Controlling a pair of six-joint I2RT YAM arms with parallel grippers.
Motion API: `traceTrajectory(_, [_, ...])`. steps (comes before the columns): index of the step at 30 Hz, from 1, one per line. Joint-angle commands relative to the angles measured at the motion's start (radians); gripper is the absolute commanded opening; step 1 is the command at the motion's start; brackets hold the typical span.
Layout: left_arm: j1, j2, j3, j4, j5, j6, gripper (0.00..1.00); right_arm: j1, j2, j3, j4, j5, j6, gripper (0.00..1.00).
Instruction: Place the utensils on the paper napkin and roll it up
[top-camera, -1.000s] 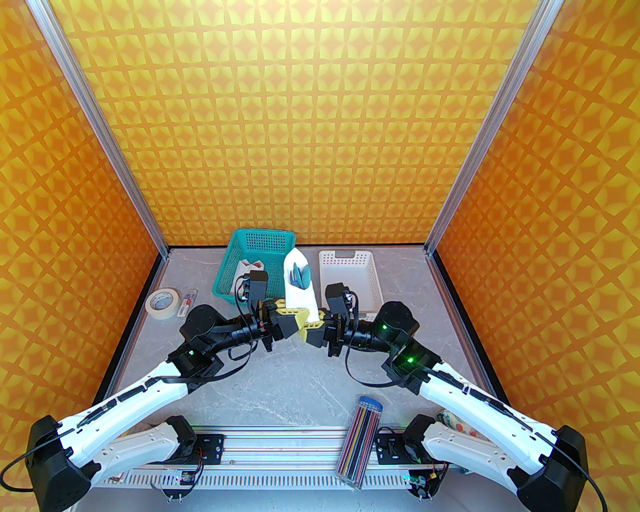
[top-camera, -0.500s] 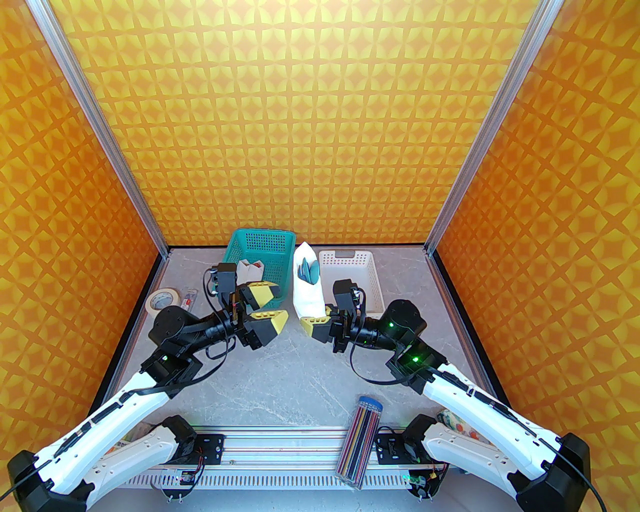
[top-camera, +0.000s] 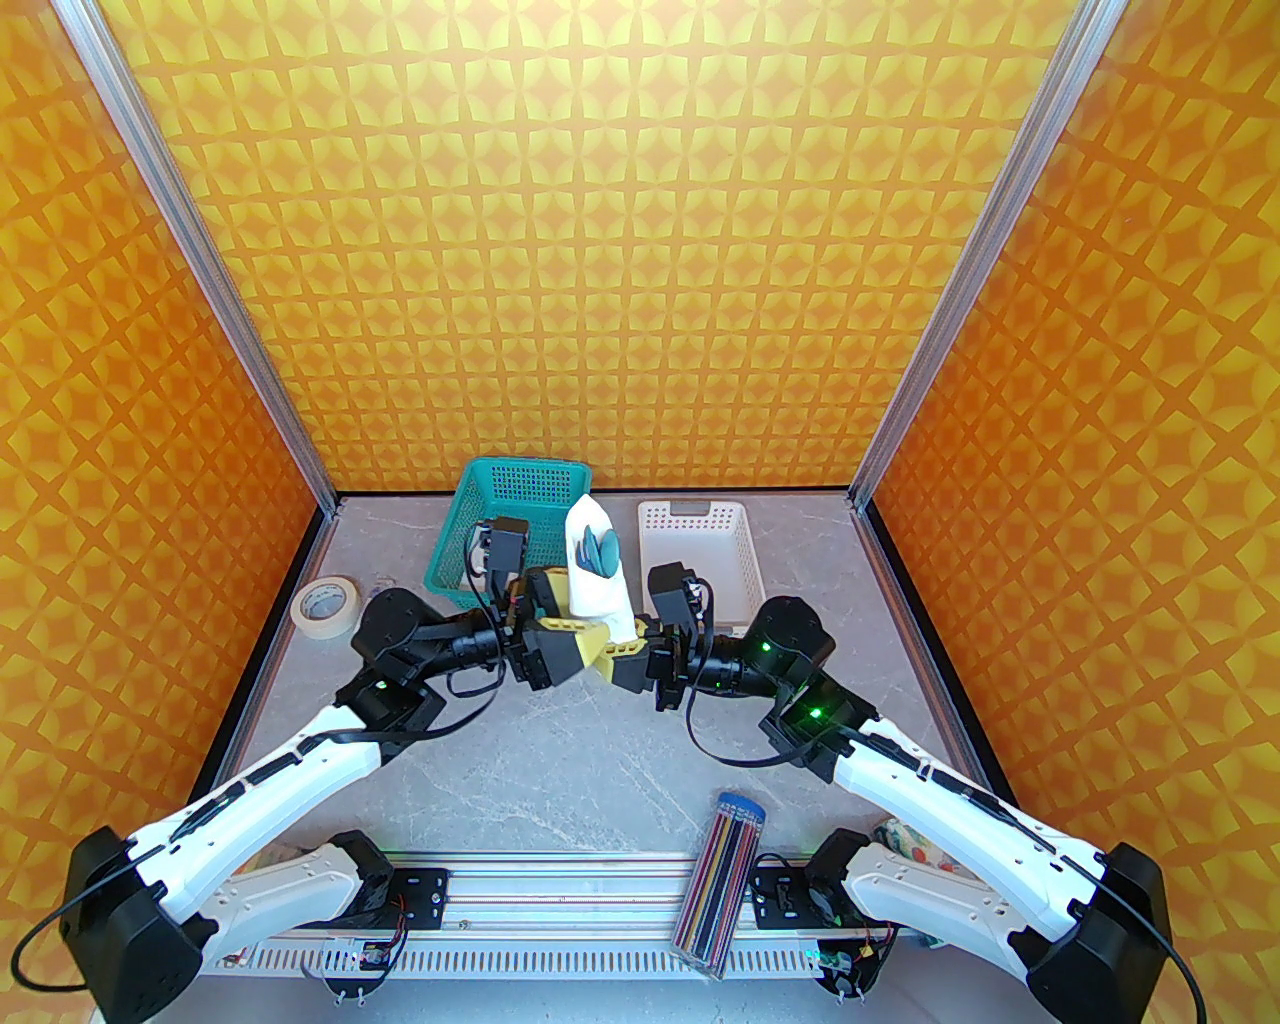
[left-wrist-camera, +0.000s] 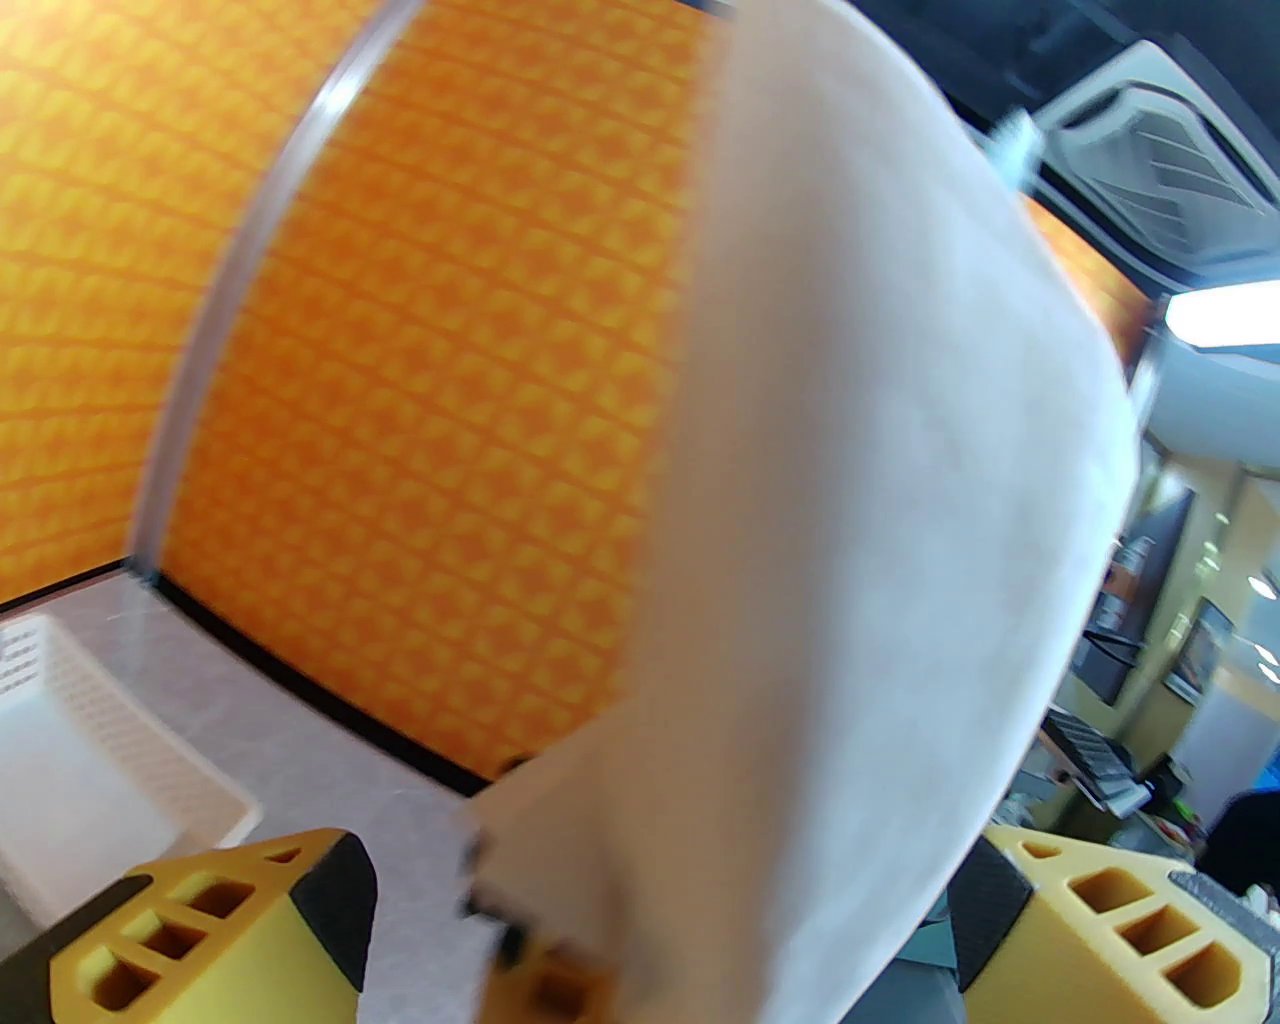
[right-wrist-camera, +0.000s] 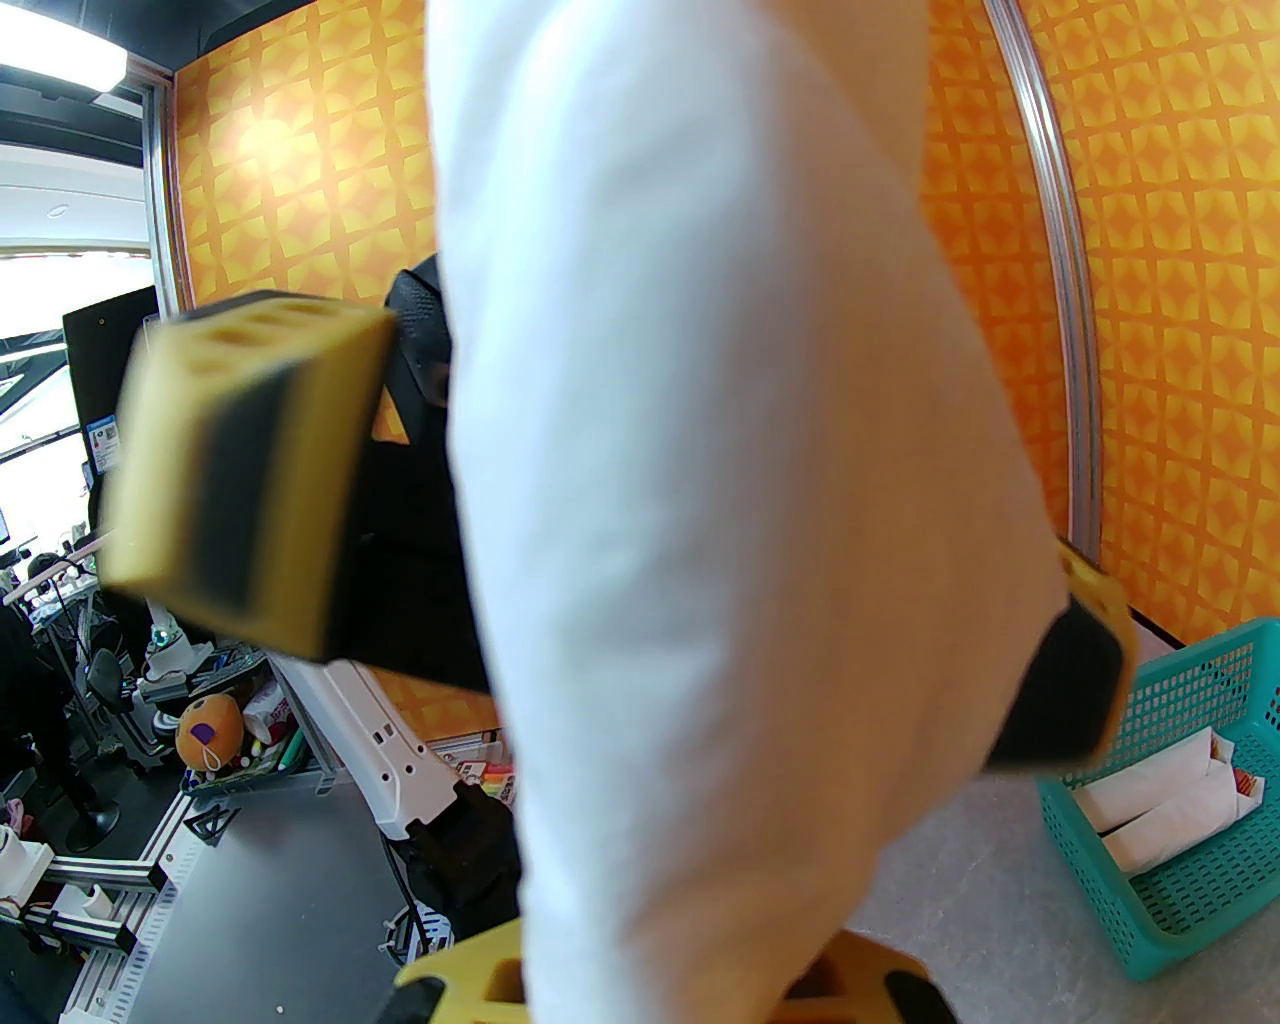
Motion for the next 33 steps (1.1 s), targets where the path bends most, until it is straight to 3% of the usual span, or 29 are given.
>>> traceTrajectory(1, [-0.014,0.019,0.039,0.071,0.063,-0.019,0.99,0.009,0.008,0.043,0.04,-0.017,0.015,0.05])
traceTrajectory(11, [-0.029,0.03,0.046,0.086,0.087,-0.008,0.82,0.017,0.008,0.044,0.042,0.005,0.019,0.05])
traceTrajectory(19, [-0.029,0.013,0.039,0.106,0.087,-0.001,0.55,0.017,-0.032,0.024,0.001,0.056,0.0,0.05])
traceTrajectory(27, [-0.029,-0.001,0.038,0.103,0.074,0.015,0.34,0.017,-0.05,0.021,-0.044,0.095,-0.017,0.05])
traceTrajectory(33, [-0.027,-0.017,0.035,0.077,0.051,0.041,0.29,0.017,-0.061,0.019,-0.08,0.117,-0.034,0.05])
